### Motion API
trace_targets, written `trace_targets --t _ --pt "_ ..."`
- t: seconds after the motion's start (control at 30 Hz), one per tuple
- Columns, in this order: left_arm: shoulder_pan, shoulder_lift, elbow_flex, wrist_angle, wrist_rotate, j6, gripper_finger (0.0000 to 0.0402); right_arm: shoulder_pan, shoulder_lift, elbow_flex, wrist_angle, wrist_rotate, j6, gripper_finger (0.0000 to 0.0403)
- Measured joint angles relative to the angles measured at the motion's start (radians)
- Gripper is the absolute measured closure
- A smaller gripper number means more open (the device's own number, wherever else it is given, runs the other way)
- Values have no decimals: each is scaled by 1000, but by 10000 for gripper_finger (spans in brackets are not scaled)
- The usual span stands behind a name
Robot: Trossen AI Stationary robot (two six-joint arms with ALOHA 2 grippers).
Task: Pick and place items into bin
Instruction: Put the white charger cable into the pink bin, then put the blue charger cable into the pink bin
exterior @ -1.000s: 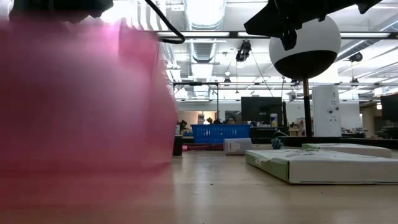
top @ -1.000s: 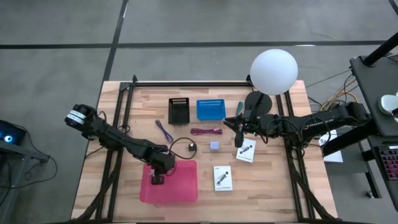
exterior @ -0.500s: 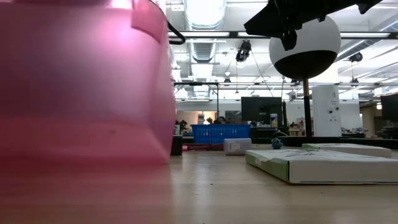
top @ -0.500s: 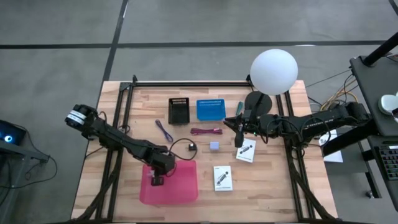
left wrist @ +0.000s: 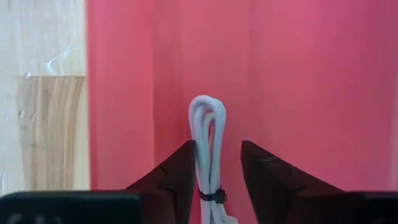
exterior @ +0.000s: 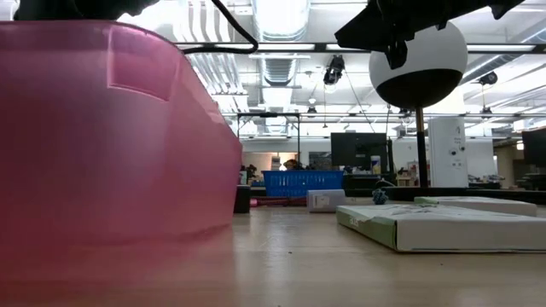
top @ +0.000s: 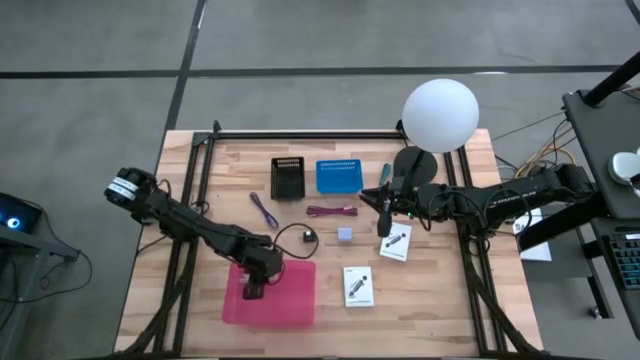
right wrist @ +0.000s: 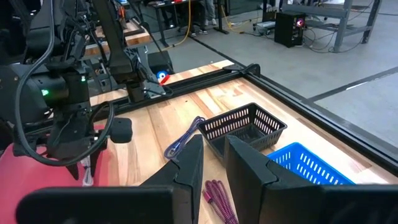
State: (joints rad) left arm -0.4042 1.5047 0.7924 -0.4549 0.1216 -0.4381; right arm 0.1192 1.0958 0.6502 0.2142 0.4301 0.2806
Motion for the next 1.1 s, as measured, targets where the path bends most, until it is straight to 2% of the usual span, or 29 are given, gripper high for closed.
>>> trace_targets --t 0.17,0.3,0.47,0.73,1.1 --pt "-1 -1 32 -1 10 7 244 0 0 0 0 0 0 346" --pt "-1 -2 76 -8 19 31 228 0 0 0 0 0 -3 346" --pt "-1 -2 123 -8 19 44 226 0 0 -2 0 0 -3 346" --pt "1 -4 197 -16 14 191 226 0 0 -2 0 -1 4 346" --pt "18 -8 307 -296 -107 365 226 0 0 -2 0 -2 2 346"
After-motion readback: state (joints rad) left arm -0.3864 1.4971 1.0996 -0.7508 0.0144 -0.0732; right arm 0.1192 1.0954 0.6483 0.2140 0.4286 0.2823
